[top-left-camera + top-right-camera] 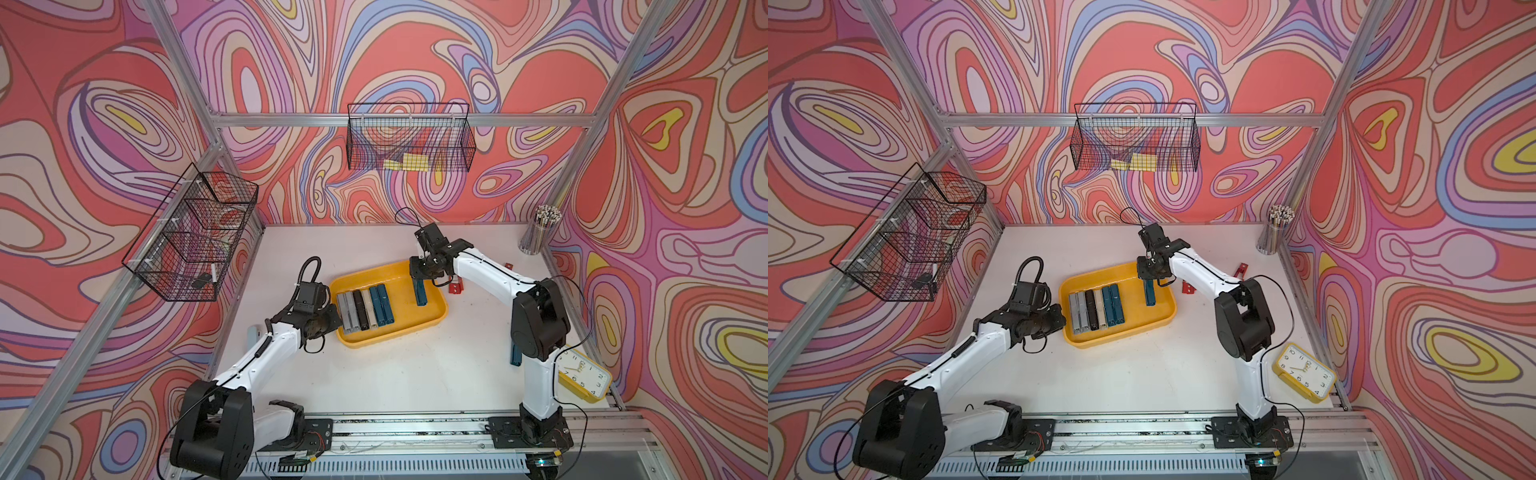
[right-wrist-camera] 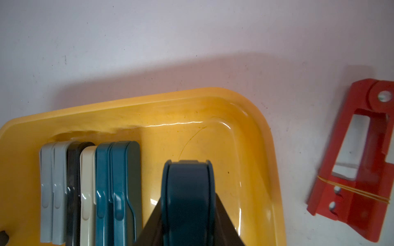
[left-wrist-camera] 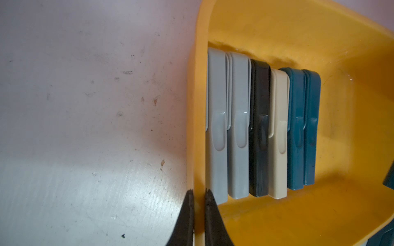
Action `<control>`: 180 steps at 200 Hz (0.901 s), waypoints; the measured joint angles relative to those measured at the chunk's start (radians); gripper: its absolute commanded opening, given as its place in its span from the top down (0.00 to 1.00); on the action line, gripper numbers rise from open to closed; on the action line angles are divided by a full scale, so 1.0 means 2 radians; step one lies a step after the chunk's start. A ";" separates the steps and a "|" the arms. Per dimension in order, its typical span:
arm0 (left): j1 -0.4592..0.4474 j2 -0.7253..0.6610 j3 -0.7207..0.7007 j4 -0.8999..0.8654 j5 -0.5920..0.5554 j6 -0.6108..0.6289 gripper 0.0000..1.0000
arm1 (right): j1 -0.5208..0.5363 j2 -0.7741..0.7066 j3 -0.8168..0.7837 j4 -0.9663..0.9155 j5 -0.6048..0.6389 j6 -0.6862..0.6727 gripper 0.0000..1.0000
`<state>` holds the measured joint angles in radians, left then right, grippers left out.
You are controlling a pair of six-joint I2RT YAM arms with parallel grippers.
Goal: Put the pruning pliers into the storage box
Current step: Place the pruning pliers in the storage box.
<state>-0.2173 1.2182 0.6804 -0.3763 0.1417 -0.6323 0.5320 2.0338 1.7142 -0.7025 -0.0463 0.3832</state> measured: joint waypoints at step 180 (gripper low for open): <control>0.000 -0.004 -0.008 0.012 0.002 0.000 1.00 | 0.039 0.068 0.047 0.008 0.002 0.007 1.00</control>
<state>-0.2173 1.2110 0.6651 -0.3531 0.1448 -0.6327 0.6102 2.1708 1.8091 -0.6868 -0.0425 0.3969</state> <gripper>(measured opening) 0.110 0.296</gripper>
